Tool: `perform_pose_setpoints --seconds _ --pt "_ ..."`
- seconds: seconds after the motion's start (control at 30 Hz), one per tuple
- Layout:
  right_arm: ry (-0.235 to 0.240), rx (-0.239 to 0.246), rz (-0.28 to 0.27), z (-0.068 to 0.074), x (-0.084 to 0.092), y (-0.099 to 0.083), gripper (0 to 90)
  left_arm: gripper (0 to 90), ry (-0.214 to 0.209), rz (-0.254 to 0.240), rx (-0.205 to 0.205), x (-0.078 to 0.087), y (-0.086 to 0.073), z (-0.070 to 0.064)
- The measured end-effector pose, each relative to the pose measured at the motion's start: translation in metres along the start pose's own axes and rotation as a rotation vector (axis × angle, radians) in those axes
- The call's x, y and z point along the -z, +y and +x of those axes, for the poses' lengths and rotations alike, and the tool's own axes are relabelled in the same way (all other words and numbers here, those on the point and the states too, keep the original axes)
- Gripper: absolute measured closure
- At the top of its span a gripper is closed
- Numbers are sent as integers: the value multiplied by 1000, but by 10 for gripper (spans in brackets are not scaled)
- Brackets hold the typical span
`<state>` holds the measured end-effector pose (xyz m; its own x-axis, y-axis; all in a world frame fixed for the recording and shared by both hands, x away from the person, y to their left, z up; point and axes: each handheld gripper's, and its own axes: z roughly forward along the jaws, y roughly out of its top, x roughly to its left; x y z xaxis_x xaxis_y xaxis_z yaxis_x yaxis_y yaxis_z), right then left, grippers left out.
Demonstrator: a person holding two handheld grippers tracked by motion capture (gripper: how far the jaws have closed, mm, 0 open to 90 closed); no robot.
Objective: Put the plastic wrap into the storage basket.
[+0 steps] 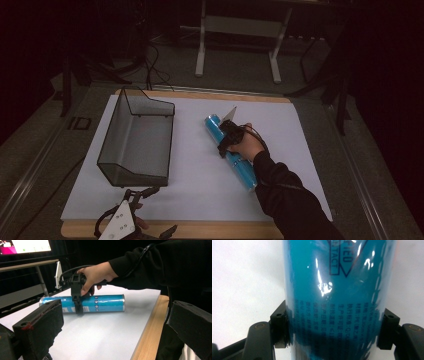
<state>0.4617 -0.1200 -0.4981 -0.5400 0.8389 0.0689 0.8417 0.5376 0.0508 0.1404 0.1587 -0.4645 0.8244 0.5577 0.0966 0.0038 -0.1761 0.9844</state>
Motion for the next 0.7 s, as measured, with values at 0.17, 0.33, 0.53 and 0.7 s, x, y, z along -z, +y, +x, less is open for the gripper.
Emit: perform_pose_setpoints --seconds 0.17,0.33,0.53,0.7 --pt "9 -25 -45 -4 15 1 314 5 1 3 -1 0 0 0" --pt "2 -25 -95 -3 34 0 315 5 1 2 -3 0 0 0" --pt "10 -8 -166 5 59 -2 315 5 4 2 -1 -1 0 0" --pt "31 -3 -219 16 77 1 315 5 5 3 -3 -1 0 0"
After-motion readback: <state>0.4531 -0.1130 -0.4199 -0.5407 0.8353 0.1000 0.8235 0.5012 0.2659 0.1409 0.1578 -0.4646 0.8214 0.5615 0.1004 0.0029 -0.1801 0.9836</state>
